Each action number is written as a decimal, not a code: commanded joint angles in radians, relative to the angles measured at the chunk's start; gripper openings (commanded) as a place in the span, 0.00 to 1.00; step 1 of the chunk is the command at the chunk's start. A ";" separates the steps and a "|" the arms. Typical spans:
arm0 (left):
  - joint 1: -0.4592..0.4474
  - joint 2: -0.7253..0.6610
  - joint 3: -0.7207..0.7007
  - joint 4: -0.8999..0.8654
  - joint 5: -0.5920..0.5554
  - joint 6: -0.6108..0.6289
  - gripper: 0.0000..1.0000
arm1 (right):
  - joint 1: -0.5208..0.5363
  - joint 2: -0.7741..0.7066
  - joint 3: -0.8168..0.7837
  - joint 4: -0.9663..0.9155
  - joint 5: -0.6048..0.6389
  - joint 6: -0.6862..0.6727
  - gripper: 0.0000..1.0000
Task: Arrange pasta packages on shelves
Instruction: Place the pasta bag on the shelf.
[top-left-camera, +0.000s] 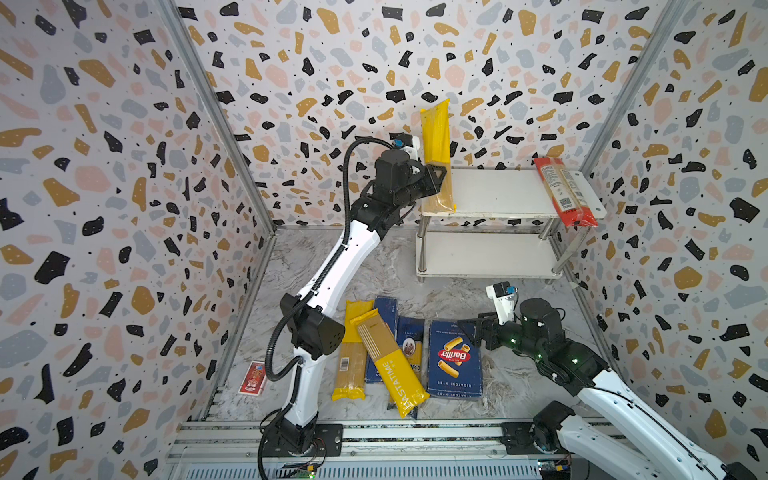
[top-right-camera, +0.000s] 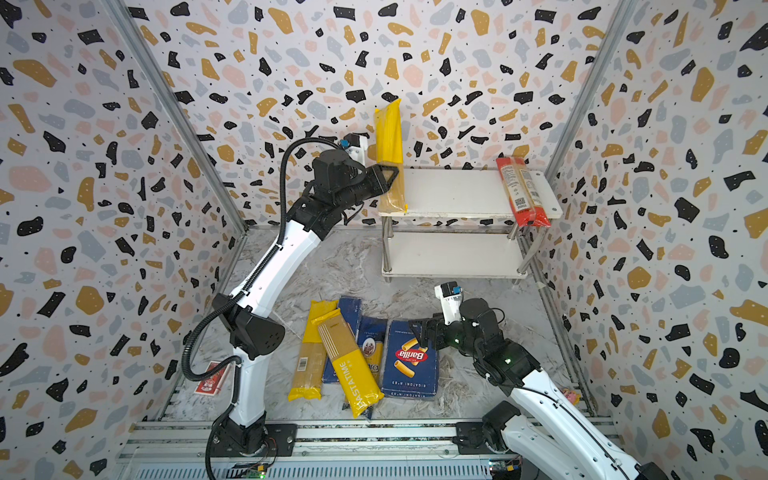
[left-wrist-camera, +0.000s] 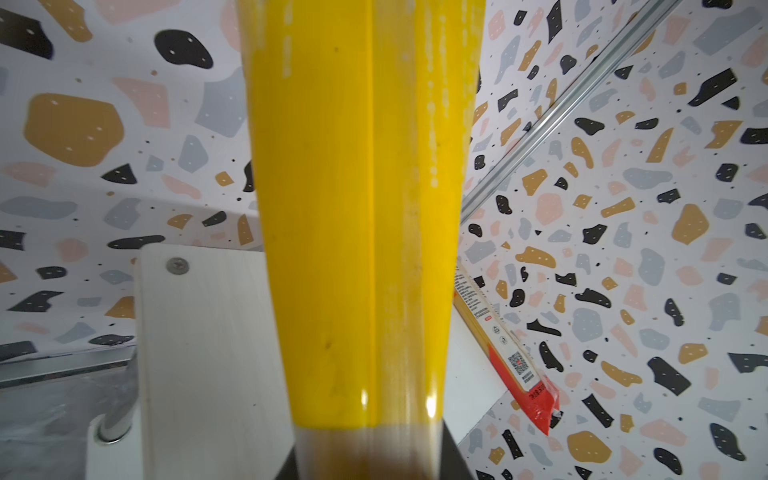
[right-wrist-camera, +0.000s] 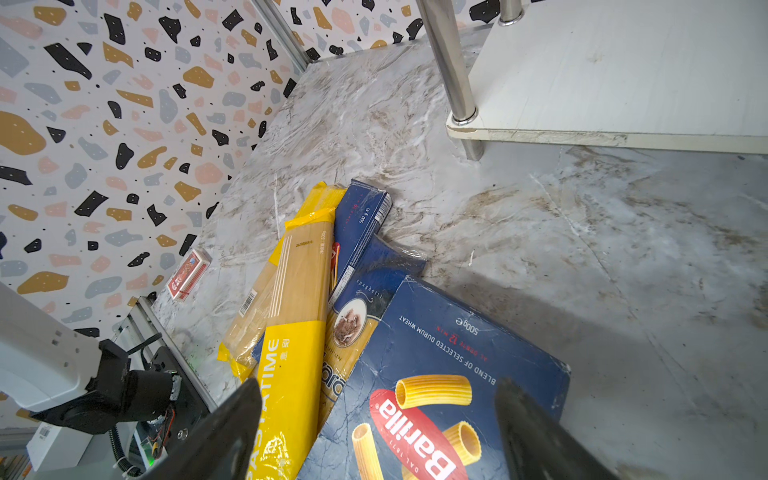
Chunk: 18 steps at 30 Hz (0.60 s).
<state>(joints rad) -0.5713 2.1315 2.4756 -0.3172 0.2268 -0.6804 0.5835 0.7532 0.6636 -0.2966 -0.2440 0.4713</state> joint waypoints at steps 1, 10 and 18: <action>0.005 -0.010 0.066 0.246 0.098 -0.067 0.00 | -0.017 -0.011 0.004 0.008 -0.009 -0.003 0.88; 0.028 0.030 0.027 0.340 0.172 -0.187 0.00 | -0.045 -0.012 -0.011 0.022 -0.037 0.006 0.88; 0.031 0.038 0.028 0.319 0.173 -0.183 0.12 | -0.054 -0.012 -0.015 0.019 -0.046 0.010 0.88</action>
<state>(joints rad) -0.5503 2.2070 2.4706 -0.2241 0.3824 -0.8761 0.5354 0.7525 0.6533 -0.2886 -0.2775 0.4744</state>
